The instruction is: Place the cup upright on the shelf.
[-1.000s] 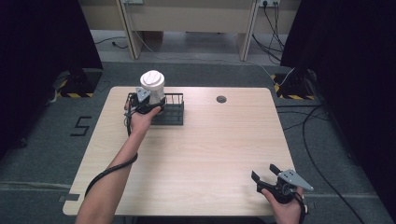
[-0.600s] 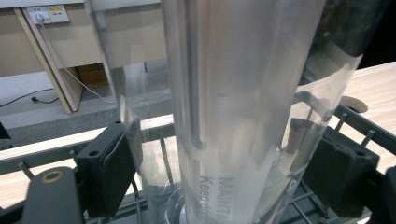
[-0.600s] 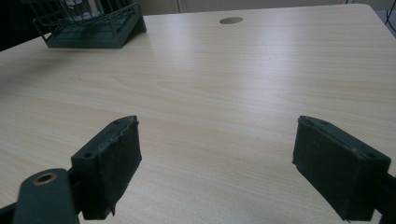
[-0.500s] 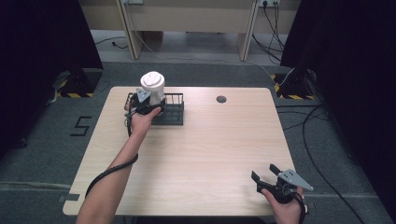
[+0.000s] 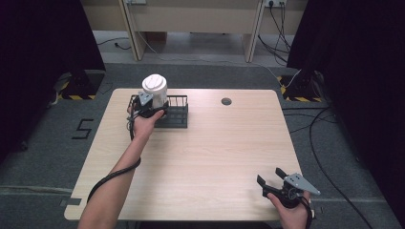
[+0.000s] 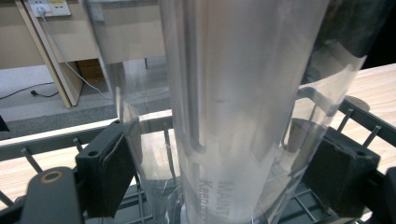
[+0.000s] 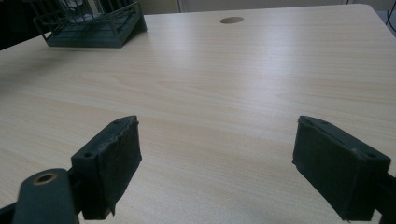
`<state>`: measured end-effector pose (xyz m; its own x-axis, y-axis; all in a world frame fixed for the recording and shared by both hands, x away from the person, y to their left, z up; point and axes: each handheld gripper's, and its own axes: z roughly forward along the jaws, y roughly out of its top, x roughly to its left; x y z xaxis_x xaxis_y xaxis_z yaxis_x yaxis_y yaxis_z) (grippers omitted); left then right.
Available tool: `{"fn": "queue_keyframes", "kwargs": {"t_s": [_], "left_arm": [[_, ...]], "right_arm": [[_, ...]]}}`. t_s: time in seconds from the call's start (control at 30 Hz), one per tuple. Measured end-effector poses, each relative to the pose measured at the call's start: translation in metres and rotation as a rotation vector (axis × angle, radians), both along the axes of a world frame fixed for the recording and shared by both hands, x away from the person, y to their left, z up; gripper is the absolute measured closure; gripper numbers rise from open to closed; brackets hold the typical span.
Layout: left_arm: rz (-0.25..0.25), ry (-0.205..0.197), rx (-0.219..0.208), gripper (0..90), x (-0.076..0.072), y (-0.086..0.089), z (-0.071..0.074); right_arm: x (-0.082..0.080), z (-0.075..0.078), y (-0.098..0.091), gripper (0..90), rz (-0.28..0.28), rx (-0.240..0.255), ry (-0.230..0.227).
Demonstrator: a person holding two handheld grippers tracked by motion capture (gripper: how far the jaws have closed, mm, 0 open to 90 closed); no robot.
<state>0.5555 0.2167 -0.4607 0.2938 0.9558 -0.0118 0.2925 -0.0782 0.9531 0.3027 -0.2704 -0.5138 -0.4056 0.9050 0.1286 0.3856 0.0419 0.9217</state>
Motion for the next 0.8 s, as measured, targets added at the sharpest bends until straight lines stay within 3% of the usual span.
{"fn": "queue_keyframes", "kwargs": {"t_s": [0.43,0.8], "left_arm": [[-0.007,0.000,0.006,14.6,-0.006,0.003,0.000],[-0.009,-0.028,0.006,14.6,-0.020,0.008,0.004]], "right_arm": [[0.000,0.000,0.000,15.8,0.004,-0.001,-0.001],[0.000,0.000,0.001,15.7,0.001,0.002,0.001]]}}
